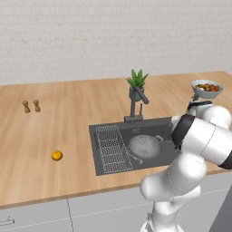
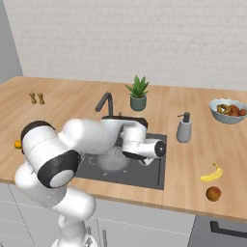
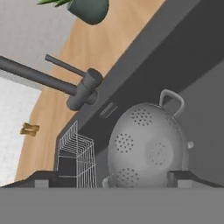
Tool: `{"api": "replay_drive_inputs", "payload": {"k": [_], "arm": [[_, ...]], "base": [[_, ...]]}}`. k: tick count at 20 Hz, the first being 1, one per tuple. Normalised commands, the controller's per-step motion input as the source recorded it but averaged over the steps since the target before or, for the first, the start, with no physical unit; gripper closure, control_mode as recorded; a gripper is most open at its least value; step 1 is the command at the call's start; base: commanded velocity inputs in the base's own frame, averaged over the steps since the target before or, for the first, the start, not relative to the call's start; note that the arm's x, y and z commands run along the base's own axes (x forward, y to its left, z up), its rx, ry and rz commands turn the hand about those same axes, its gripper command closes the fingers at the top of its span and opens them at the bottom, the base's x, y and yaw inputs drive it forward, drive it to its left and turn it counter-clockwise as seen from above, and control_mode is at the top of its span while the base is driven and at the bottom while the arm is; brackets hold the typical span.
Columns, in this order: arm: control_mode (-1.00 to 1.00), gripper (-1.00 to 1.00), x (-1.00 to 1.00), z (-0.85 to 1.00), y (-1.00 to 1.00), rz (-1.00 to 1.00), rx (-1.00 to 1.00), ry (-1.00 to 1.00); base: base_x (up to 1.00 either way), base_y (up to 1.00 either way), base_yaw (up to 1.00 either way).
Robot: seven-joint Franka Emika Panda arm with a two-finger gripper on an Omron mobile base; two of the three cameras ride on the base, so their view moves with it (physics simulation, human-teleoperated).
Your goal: Put the colander in the sink, put the banana, tangerine, peach in the colander, and turn on the sink faucet and pour water over the colander.
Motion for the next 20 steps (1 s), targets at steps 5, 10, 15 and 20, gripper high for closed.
{"api": "replay_drive_inputs", "payload": {"k": [5, 10, 15, 20], "arm": [[-1.00, -1.00, -0.86, 0.93, 0.29, -0.06, -0.02, -0.10], [-1.00, -1.00, -0.95, 0.64, 0.92, 0.00, -0.23, -0.14], [-1.00, -1.00, -0.57, 0.59, 1.00, 0.00, -0.42, 0.12], [-1.00, -1.00, -0.53, 0.54, 1.00, 0.08, -0.36, 0.28]], "base": [[0.00, 0.00, 0.00], [0.00, 0.00, 0.00], [0.00, 0.00, 0.00], [0.00, 0.00, 0.00]]}}
